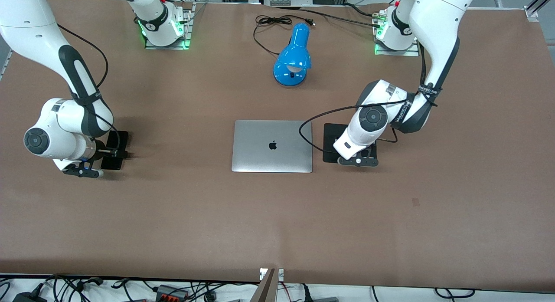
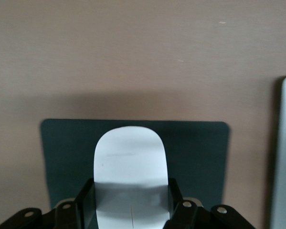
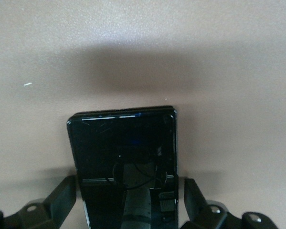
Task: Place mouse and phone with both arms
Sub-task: 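Carry the mouse onto the black pad with the left gripper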
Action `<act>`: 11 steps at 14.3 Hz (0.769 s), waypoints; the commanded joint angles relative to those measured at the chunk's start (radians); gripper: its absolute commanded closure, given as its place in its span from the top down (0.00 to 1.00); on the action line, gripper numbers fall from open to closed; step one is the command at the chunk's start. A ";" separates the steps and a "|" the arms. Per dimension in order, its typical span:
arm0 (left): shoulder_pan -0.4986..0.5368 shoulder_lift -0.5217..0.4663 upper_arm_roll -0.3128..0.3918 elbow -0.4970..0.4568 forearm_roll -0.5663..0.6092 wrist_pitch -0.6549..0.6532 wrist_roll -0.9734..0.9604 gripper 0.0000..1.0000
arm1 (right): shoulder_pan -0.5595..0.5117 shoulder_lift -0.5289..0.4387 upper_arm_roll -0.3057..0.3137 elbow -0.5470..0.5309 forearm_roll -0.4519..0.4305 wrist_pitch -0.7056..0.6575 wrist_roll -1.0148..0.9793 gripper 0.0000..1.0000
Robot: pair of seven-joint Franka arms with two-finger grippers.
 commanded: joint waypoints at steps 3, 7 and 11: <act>0.014 -0.001 0.001 -0.122 0.037 0.207 -0.064 0.39 | -0.002 0.014 0.007 0.002 -0.021 -0.005 0.017 0.76; 0.014 0.014 0.001 -0.131 0.037 0.225 -0.065 0.70 | 0.005 0.003 0.008 0.013 -0.021 -0.018 0.006 0.24; 0.015 -0.001 0.001 -0.122 0.037 0.223 -0.056 1.00 | 0.005 -0.024 0.014 0.057 -0.021 -0.109 0.000 0.21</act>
